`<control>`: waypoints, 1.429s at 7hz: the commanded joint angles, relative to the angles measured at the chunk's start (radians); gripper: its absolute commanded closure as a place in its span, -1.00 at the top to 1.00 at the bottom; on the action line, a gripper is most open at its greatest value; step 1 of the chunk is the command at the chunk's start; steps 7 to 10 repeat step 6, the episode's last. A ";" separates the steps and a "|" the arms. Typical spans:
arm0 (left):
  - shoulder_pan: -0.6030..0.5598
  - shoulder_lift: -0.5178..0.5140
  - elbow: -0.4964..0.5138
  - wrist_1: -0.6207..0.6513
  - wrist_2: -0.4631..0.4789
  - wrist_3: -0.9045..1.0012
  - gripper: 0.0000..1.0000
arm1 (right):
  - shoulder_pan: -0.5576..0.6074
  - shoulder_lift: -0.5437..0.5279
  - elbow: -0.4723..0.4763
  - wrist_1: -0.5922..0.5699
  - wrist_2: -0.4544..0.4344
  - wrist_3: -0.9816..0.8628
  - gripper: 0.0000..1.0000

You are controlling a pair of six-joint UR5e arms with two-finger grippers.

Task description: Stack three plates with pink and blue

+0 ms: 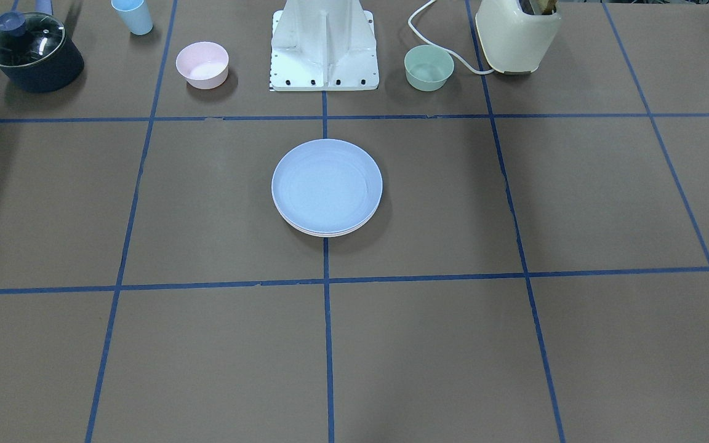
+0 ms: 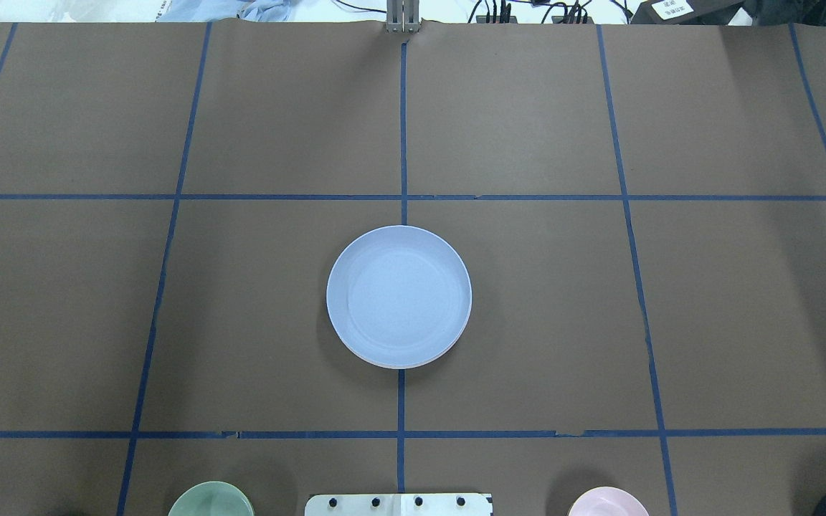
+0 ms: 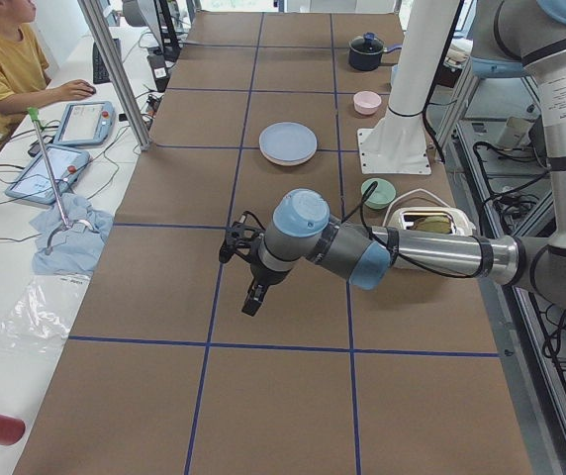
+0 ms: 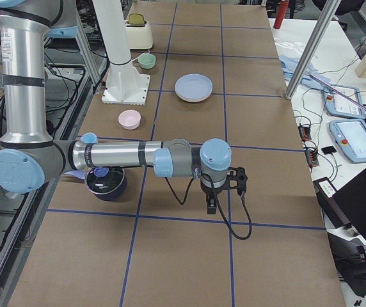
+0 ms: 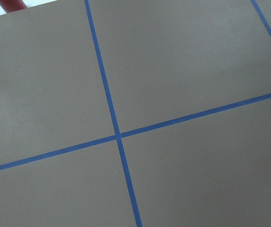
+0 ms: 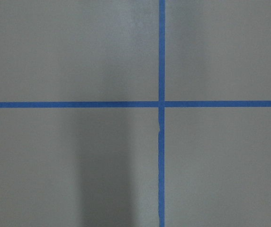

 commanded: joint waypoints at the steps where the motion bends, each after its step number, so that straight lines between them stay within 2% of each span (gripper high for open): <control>1: -0.001 0.001 0.027 0.002 0.002 -0.001 0.98 | -0.006 0.007 -0.009 -0.054 -0.012 -0.004 1.00; 4: -0.011 0.001 0.013 0.023 0.002 -0.001 0.98 | 0.005 -0.021 0.017 -0.078 -0.001 -0.014 1.00; 6: -0.011 0.001 0.005 0.023 -0.003 -0.001 0.98 | 0.005 -0.049 0.067 -0.075 -0.003 -0.016 1.00; 10: -0.011 0.001 0.005 0.023 -0.003 -0.001 0.98 | 0.005 -0.049 0.067 -0.075 -0.003 -0.016 1.00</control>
